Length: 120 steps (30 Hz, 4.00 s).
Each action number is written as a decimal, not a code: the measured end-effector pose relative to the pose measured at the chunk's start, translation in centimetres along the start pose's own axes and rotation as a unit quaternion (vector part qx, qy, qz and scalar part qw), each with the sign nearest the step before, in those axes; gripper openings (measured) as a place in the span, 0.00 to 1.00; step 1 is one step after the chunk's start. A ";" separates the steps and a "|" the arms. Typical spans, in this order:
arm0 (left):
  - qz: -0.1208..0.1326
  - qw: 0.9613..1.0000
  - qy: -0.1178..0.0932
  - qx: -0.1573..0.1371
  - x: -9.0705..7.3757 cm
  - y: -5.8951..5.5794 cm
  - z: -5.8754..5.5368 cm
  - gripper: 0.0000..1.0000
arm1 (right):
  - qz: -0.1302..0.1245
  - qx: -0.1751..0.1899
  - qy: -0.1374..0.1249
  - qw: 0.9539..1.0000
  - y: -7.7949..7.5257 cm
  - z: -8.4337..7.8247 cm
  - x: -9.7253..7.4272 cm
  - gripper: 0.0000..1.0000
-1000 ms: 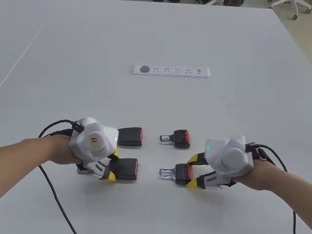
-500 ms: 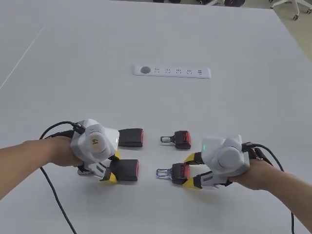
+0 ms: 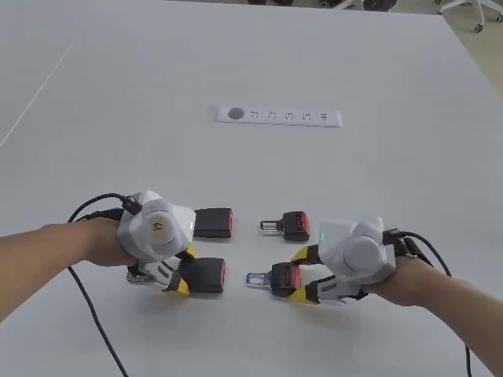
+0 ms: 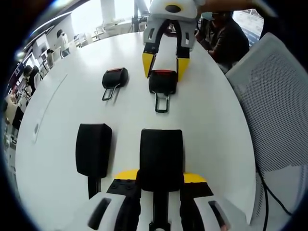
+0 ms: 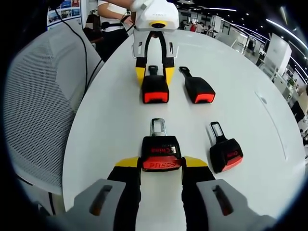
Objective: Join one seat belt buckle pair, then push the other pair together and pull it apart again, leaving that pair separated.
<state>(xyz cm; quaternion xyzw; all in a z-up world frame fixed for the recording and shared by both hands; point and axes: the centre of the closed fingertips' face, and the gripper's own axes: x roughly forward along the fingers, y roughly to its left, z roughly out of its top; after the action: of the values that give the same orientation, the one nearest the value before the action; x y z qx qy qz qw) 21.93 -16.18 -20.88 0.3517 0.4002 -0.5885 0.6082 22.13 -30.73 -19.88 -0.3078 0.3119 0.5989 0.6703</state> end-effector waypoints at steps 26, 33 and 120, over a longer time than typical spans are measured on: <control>-0.007 1.000 0.008 -0.008 0.0 0.1 -0.1 0.31 | 0.002 -0.012 -0.005 1.000 0.3 2.3 1.7 0.30; -0.007 1.000 0.008 -0.008 0.0 0.1 -0.1 0.31 | 0.001 -0.012 0.001 1.000 0.3 2.7 2.3 0.30; 0.006 1.000 -0.014 -0.010 0.7 -0.1 0.3 0.31 | -0.002 -0.018 0.017 1.000 0.5 5.3 4.8 0.29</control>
<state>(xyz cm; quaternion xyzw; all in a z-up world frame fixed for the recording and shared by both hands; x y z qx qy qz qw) 21.84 -16.78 -21.32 0.3393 0.3952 -0.5855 0.6211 22.32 -23.61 -20.42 -0.3304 0.3114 0.5980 0.6605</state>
